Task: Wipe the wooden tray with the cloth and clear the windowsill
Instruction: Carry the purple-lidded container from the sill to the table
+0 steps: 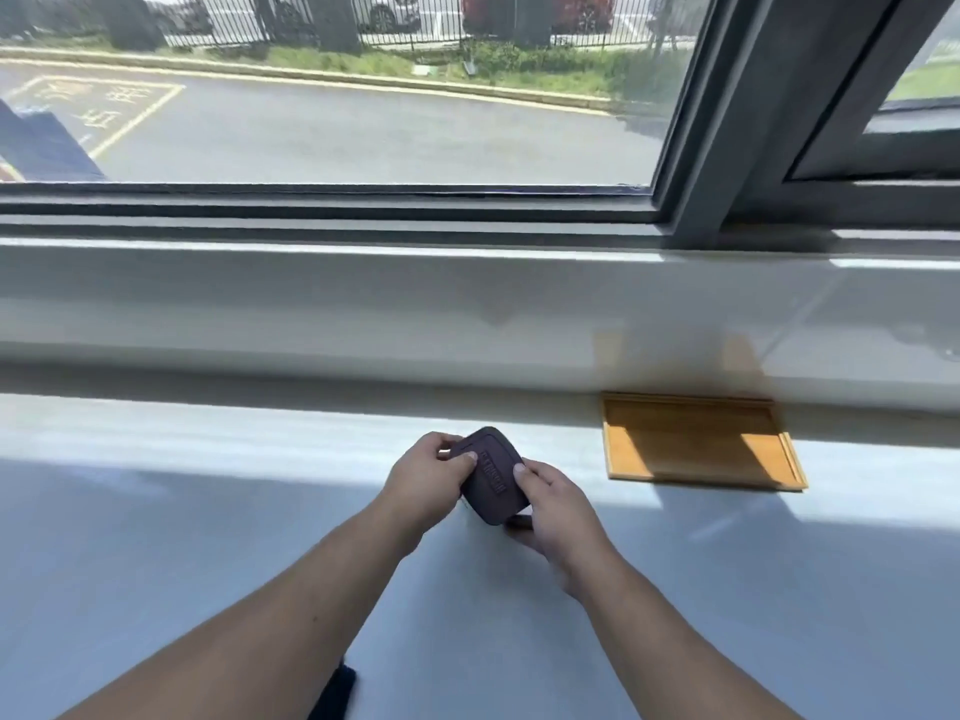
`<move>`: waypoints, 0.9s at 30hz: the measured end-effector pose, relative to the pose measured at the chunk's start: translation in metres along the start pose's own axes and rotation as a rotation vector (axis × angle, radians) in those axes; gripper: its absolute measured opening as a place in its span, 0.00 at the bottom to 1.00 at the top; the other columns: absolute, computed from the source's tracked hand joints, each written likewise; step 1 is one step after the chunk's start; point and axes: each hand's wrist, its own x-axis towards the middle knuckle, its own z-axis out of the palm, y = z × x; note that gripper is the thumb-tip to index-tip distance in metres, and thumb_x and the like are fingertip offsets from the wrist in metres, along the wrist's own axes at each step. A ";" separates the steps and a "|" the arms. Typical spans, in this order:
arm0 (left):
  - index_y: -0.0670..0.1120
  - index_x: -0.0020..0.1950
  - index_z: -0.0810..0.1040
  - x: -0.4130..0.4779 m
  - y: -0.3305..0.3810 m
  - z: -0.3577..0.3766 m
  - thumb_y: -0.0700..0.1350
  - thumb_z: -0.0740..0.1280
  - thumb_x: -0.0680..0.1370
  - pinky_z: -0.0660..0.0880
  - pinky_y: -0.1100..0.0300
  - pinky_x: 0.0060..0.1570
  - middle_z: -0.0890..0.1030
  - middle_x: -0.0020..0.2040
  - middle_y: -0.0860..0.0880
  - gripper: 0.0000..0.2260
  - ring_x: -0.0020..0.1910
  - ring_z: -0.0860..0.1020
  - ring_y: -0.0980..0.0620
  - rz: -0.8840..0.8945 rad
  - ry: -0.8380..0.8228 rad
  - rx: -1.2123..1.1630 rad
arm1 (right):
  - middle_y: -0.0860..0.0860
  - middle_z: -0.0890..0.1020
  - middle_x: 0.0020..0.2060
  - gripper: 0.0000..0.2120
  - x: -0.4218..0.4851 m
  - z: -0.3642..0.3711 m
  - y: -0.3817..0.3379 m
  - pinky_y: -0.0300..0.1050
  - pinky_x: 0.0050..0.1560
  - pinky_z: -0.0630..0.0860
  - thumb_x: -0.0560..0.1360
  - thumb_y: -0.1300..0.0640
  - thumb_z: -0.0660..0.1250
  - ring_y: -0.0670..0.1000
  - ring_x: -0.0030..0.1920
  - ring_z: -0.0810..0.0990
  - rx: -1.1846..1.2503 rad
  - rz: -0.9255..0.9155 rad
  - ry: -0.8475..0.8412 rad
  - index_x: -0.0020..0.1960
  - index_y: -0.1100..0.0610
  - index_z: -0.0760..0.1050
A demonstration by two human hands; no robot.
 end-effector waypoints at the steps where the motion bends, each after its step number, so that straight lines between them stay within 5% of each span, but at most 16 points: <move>1: 0.54 0.56 0.79 -0.011 0.000 -0.021 0.49 0.70 0.80 0.81 0.50 0.49 0.86 0.53 0.52 0.05 0.45 0.83 0.49 0.011 0.031 -0.025 | 0.53 0.87 0.52 0.09 -0.011 0.018 -0.007 0.47 0.44 0.85 0.83 0.51 0.65 0.62 0.52 0.87 0.004 -0.015 -0.026 0.58 0.50 0.83; 7: 0.53 0.55 0.80 -0.108 -0.028 -0.173 0.48 0.71 0.80 0.83 0.50 0.51 0.86 0.52 0.50 0.04 0.49 0.85 0.46 0.073 0.226 -0.168 | 0.56 0.86 0.52 0.07 -0.108 0.154 -0.032 0.50 0.46 0.85 0.82 0.53 0.67 0.60 0.44 0.86 -0.110 -0.157 -0.226 0.56 0.52 0.83; 12: 0.53 0.54 0.81 -0.222 -0.098 -0.310 0.48 0.72 0.79 0.84 0.48 0.52 0.86 0.49 0.49 0.04 0.43 0.84 0.48 0.116 0.408 -0.269 | 0.54 0.87 0.49 0.07 -0.217 0.290 -0.014 0.49 0.45 0.86 0.82 0.54 0.67 0.66 0.54 0.86 -0.232 -0.227 -0.381 0.53 0.52 0.84; 23: 0.53 0.55 0.81 -0.469 -0.327 -0.518 0.50 0.72 0.77 0.84 0.46 0.52 0.87 0.50 0.47 0.07 0.46 0.87 0.43 0.026 0.840 -0.503 | 0.61 0.86 0.51 0.09 -0.436 0.551 0.129 0.50 0.44 0.85 0.81 0.55 0.66 0.58 0.37 0.85 -0.549 -0.283 -0.835 0.56 0.55 0.83; 27: 0.51 0.56 0.80 -0.540 -0.393 -0.558 0.48 0.72 0.79 0.84 0.46 0.53 0.86 0.51 0.47 0.07 0.44 0.85 0.45 -0.020 0.986 -0.569 | 0.58 0.87 0.48 0.08 -0.500 0.617 0.179 0.54 0.47 0.83 0.79 0.57 0.67 0.61 0.39 0.87 -0.617 -0.283 -0.972 0.55 0.54 0.83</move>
